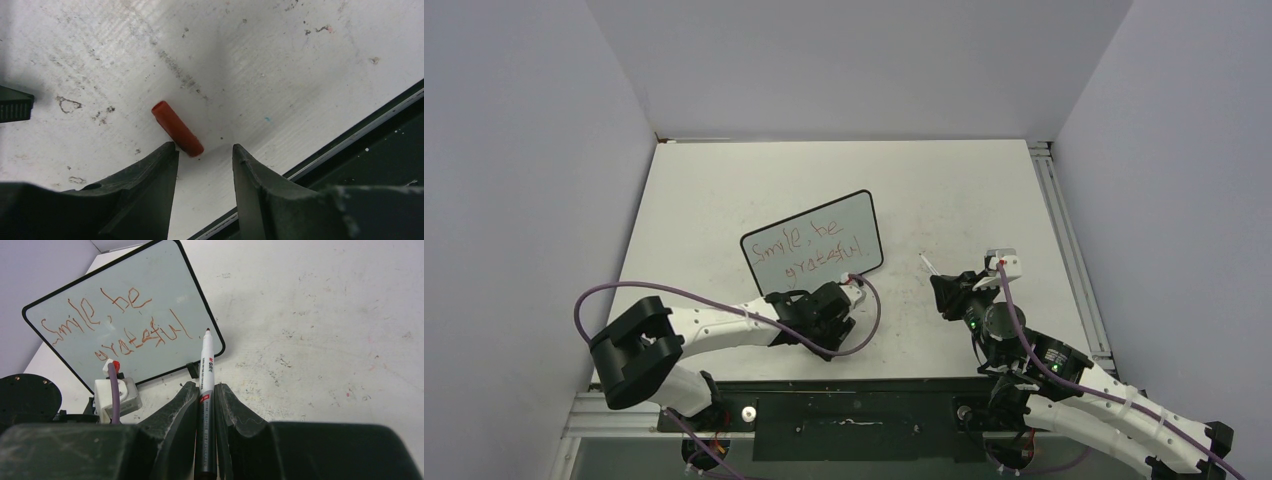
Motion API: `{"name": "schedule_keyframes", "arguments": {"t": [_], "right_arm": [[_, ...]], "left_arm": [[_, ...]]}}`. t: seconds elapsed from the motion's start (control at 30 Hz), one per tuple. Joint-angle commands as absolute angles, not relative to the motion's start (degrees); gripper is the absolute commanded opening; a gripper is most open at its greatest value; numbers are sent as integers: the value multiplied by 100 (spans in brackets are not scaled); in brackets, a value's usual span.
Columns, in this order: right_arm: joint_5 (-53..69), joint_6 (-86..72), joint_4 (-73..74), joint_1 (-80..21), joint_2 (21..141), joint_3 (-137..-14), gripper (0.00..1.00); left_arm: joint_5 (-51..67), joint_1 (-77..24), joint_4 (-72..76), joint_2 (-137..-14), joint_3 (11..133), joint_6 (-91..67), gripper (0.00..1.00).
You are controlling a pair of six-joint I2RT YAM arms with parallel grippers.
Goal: Write a sentence on the whiteboard
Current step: Pick up the pen cap from the center of the board.
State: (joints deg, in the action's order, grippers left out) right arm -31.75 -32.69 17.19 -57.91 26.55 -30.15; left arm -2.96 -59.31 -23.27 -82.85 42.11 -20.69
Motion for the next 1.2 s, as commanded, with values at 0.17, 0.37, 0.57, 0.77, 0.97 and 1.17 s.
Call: {"name": "schedule_keyframes", "arguments": {"t": [0.17,0.37,0.57,0.77,0.97,1.17], "right_arm": [[-3375,-3324,1658,-5827,2635,-3199,7],[-3382,-3327,1689,-5822,2655,-3213,7],[-3402,-3349,1703,-5823,2631,-3182,8],[-3455,-3346,1755,-5826,2621,-3191,8],[-3498,-3372,1741,-5826,2570,-3156,8],[-3437,-3353,1812,-5825,2606,-3187,8]], "left_arm": [[-775,-6161,-2144,-8224,4164,-2562,41],[-999,-6161,-2169,-8345,4332,-3008,47],[-1068,-6161,-2169,-8540,4462,-3398,48],[-1405,-6161,-2603,-8637,4550,-3697,37],[-1510,-6251,-2893,-8786,4636,-3799,26],[-1600,-6293,-3011,-8815,4623,-3831,2]]}}
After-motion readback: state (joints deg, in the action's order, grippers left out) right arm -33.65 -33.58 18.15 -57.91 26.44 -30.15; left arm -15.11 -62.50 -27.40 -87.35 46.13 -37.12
